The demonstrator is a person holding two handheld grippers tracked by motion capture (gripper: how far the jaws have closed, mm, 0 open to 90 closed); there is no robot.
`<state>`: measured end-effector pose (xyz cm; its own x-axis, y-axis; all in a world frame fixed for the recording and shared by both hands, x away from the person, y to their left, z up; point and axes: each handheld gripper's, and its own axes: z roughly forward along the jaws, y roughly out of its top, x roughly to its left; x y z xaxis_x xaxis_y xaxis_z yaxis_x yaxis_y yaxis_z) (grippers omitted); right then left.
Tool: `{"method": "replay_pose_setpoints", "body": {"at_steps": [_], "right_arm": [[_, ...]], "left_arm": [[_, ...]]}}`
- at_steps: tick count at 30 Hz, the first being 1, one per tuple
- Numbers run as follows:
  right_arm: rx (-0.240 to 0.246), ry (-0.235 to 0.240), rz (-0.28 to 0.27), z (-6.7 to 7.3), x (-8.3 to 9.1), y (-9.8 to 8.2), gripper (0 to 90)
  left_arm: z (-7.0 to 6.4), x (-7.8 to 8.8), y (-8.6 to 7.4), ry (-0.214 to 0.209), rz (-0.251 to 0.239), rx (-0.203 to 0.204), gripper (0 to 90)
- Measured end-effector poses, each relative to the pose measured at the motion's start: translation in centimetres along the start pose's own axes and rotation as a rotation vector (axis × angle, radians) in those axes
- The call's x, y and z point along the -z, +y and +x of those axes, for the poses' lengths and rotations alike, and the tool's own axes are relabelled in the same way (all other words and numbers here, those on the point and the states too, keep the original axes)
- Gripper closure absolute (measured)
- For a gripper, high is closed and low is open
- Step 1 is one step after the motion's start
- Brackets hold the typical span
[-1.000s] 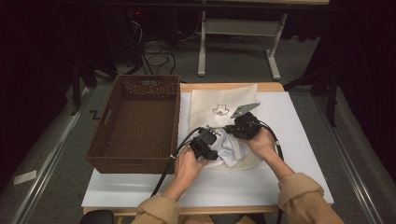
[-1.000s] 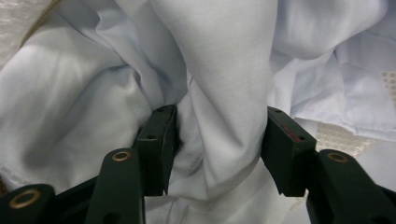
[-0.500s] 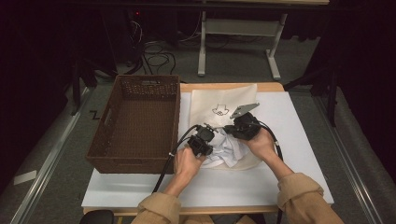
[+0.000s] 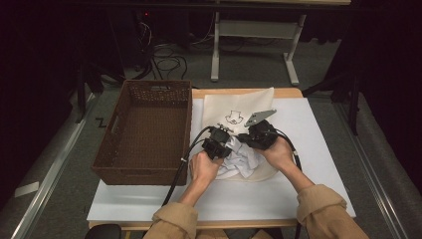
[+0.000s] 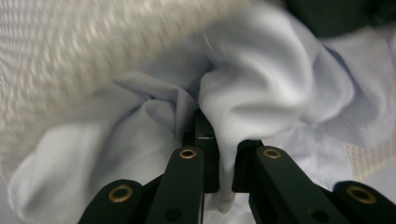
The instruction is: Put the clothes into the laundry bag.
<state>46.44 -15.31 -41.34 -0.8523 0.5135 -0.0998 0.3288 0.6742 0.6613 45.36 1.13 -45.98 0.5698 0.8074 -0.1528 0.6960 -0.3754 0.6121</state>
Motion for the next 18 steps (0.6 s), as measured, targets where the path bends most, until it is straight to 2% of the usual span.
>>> {"method": "replay_pose_setpoints", "body": {"at_steps": [6,10,11,15,18], "right_arm": [[0.024,0.021,-0.007,0.8,0.2,0.2,88.9],[0.016,0.023,-0.008,0.6,0.0,0.0,88.8],[0.011,0.019,-0.003,0.5,0.0,-0.1,88.8],[-0.006,0.016,-0.009,0.2,-0.3,-0.4,88.7],[-0.002,0.015,-0.004,0.0,-0.4,-0.5,88.7]], "left_arm": [[0.4,-1.1,0.9,0.057,-0.023,0.022,85.0],[0.2,-1.1,0.9,0.062,-0.011,-0.001,81.9],[0.1,-0.9,0.7,0.067,-0.006,-0.018,78.6],[-0.4,0.1,0.1,0.064,0.018,-0.045,61.0],[-0.9,1.0,-0.5,0.067,0.034,-0.060,53.0]]}}
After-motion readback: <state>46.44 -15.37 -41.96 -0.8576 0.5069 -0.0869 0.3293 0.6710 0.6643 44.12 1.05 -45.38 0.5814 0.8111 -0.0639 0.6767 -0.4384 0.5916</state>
